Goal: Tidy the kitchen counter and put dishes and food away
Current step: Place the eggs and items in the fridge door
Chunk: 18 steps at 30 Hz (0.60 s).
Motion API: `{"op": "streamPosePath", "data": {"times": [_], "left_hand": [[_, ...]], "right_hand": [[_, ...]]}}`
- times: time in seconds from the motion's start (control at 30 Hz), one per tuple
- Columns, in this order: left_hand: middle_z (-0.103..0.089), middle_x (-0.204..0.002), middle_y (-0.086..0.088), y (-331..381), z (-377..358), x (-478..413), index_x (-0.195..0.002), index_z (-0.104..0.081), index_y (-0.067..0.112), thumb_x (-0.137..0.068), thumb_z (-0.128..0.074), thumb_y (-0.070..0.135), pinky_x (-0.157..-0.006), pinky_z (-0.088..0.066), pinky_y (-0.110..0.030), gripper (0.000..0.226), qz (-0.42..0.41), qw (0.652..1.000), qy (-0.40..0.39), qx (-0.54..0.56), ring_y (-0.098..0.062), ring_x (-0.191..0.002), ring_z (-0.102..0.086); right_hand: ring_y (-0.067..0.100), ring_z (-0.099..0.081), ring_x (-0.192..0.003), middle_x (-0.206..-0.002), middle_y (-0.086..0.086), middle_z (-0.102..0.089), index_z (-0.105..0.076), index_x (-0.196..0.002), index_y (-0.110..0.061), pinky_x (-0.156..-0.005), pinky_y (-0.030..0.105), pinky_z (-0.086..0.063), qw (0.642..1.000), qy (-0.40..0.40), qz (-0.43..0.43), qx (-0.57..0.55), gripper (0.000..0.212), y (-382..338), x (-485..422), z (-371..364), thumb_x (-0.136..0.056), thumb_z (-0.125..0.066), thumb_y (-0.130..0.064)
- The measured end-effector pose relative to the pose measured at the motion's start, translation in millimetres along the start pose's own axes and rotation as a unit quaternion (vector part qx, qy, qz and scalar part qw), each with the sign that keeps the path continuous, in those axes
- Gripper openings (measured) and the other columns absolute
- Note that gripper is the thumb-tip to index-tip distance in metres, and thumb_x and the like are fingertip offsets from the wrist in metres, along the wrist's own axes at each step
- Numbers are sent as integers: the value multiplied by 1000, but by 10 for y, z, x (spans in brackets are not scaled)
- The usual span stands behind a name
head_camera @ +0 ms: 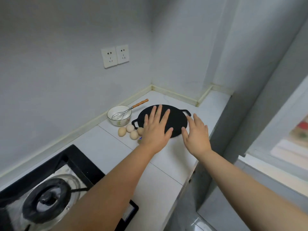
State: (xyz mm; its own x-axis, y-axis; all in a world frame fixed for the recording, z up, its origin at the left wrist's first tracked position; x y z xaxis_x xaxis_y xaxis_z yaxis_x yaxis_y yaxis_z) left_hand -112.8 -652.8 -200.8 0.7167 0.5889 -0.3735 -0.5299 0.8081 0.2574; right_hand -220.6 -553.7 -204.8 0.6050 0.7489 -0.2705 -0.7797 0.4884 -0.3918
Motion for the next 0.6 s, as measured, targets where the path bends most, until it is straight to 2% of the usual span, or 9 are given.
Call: {"op": "streamPosePath", "data": {"times": [0.33, 0.6], "left_hand": [[6, -160, -3, 705, 628, 760, -152, -7, 24, -97, -40, 38, -117, 3, -45, 66, -84, 996, -14, 19, -19, -147, 11], [9, -160, -3, 1187, 872, 1432, -152, -6, 22, -98, -38, 36, -118, 1, -44, 65, -92, 994, -29, 49, -19, -147, 12]], "right_hand": [[24, -13, -146, -157, 10, -17, -24, -148, -14, -117, 48, -9, 993, 64, -98, 14, 55, 44, 1080, 922, -98, -38, -33], [27, -18, -144, -155, 13, -21, -27, -147, -9, -117, 46, -14, 986, 99, -131, 17, 57, 110, 1959, 1482, -97, -41, -31]]}}
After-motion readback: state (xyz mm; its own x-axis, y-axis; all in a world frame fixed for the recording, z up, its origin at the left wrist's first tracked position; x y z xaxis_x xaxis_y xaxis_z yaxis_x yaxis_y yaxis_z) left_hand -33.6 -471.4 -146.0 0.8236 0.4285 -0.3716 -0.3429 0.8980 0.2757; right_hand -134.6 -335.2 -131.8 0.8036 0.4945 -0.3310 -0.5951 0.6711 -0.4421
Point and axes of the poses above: each hand's wrist, its own x-axis away from the middle knuckle, its own z-axis out of the back of the hand, y = z × x, the point moved 7 cm from there along -x, towards the middle knuckle
